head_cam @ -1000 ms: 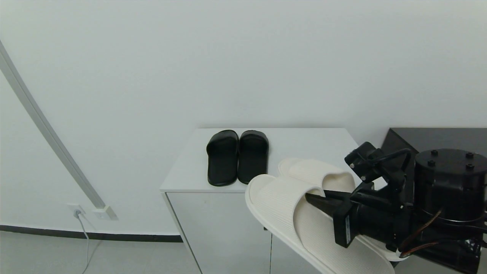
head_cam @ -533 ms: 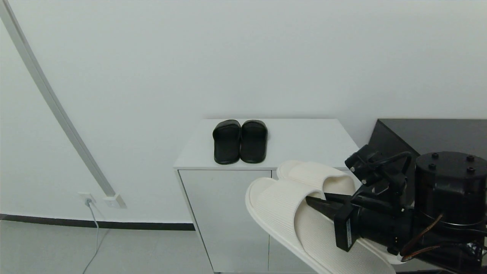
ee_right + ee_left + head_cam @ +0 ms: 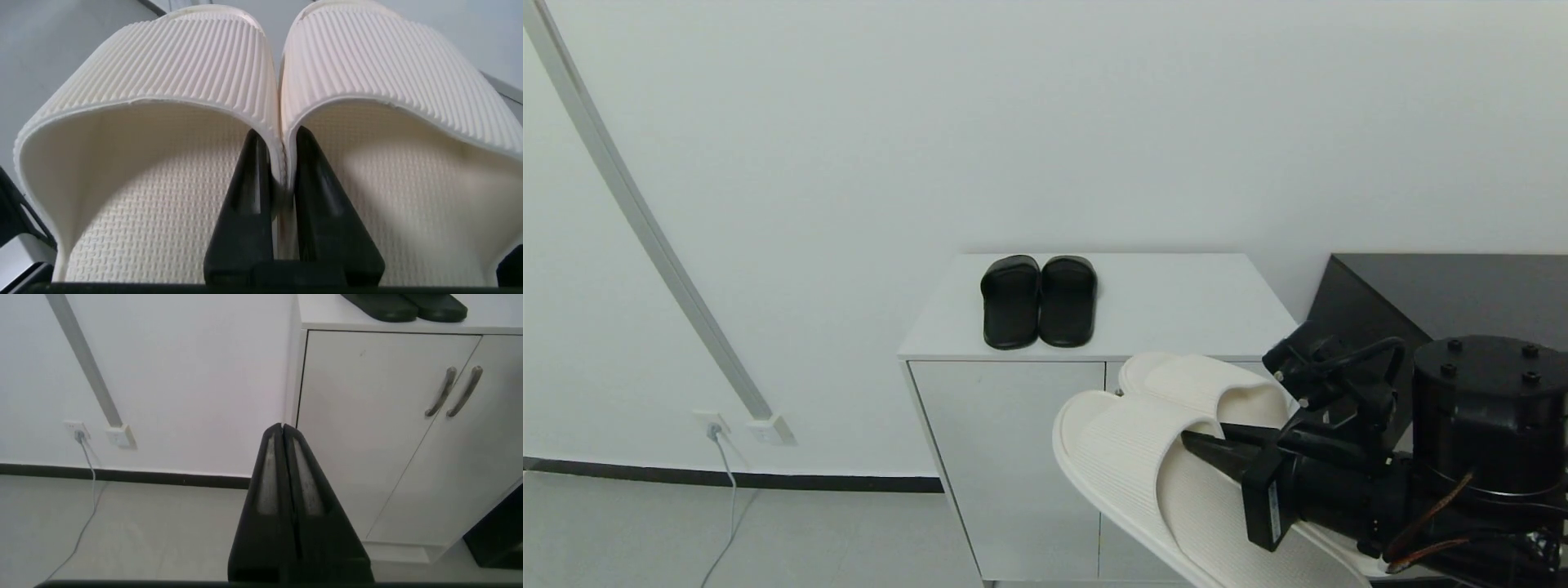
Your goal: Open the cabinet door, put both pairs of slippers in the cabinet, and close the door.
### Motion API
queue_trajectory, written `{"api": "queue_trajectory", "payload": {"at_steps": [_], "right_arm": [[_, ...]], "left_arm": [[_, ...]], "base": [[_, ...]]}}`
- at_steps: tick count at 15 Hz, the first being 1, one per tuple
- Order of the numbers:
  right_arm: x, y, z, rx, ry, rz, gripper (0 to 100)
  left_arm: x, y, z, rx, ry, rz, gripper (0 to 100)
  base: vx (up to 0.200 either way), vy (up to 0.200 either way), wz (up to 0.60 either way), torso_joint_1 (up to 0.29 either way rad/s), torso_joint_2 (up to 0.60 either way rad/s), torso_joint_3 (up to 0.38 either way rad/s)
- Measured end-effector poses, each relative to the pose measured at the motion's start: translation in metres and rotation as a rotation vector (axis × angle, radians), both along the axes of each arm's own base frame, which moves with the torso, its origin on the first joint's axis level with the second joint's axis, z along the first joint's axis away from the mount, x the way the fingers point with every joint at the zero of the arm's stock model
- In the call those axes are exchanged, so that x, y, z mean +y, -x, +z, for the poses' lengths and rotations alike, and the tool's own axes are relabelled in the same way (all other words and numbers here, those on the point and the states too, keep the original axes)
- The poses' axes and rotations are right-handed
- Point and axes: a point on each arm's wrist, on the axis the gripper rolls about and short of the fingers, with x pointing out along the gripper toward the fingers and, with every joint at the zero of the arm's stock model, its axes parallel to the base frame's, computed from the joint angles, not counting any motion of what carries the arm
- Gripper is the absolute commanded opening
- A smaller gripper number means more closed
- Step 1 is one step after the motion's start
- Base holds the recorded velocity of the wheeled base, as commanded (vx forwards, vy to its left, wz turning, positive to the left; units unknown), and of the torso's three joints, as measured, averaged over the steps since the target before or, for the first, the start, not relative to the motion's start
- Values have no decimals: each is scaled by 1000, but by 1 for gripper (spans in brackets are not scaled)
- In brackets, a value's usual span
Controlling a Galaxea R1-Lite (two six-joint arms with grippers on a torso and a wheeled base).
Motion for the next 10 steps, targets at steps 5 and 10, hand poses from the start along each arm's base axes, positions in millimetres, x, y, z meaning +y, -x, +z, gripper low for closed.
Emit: {"api": "queue_trajectory", "payload": {"at_steps": [5,10], "right_arm": [[-2,2,-3,5,9,-2,0],[-2,3,-4,10,13,1,0]], "left_arm": [[0,0,0,0,0,0,0],[0,0,0,-1,1,0,0]], "base": [[0,0,0,0,0,0],[0,0,0,-18,43,22]]}}
